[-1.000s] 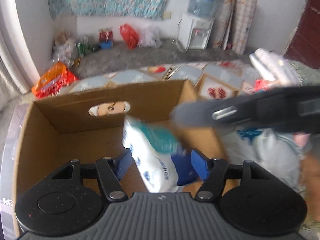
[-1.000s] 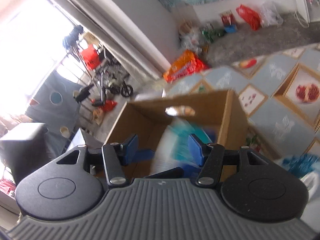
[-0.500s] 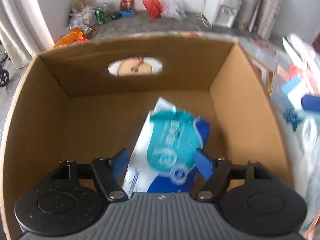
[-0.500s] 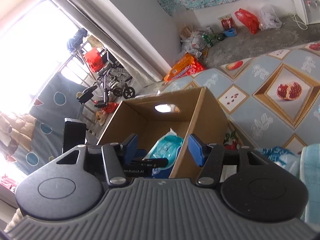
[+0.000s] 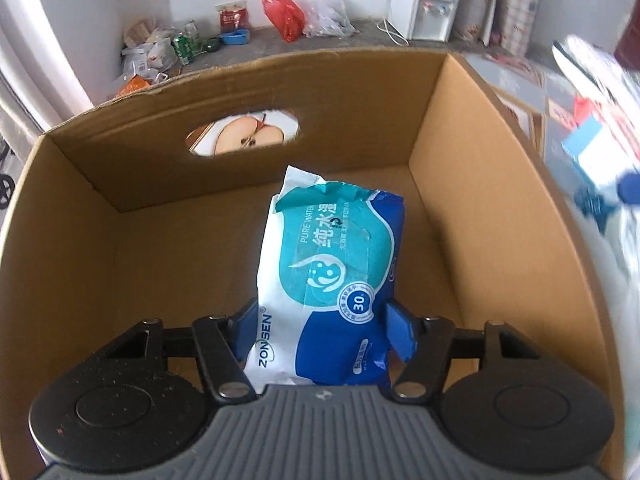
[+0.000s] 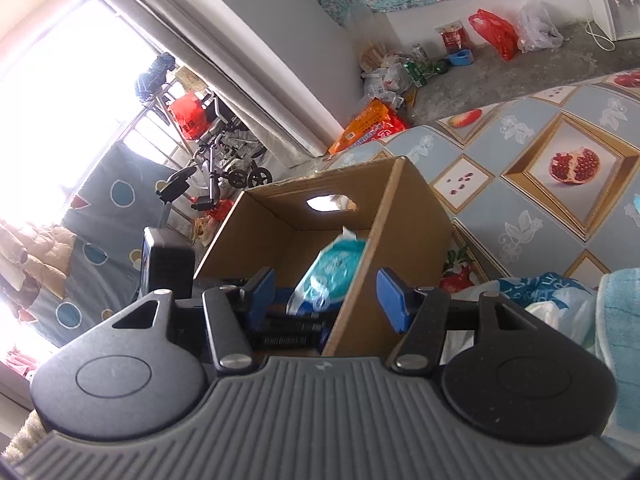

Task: Organize soft objects
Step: 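Move the right gripper back to the pink mesh sponge on the pile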

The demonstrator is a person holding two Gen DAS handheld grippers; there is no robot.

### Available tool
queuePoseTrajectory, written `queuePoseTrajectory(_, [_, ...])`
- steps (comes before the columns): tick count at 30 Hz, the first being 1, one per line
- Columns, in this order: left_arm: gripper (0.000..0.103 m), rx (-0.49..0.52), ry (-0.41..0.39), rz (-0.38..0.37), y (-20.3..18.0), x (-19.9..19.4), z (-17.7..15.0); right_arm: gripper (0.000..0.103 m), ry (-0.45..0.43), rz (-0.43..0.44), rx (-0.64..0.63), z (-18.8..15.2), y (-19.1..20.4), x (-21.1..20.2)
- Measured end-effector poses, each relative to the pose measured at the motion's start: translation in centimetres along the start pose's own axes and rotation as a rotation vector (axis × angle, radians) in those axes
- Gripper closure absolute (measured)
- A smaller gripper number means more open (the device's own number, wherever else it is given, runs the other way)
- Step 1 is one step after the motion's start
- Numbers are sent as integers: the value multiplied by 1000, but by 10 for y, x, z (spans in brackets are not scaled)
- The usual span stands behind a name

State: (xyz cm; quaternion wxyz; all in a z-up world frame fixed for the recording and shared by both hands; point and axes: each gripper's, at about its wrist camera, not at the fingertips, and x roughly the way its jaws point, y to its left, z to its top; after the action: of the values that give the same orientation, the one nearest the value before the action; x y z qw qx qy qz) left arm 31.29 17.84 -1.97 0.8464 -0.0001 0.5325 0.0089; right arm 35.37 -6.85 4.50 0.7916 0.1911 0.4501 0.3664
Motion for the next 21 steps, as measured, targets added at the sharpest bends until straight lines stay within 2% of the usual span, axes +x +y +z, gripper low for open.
queuePoseTrajectory(5, [39, -51, -27, -69, -3, 8, 19, 46, -5, -13, 17, -2, -10, -4])
queuePoseTrajectory(10, [39, -29, -41, -117, -8, 10, 20, 45, -12, -27, 41, -3, -20, -9])
queuePoseTrajectory(15, [35, -67, -45, -234, 2, -2, 14, 44, -24, -32, 50, -6, -23, -18])
queuePoseTrajectory(21, [31, -37, -104, -162, -8, -28, 8, 43, -60, -58, 58, -11, -19, -43])
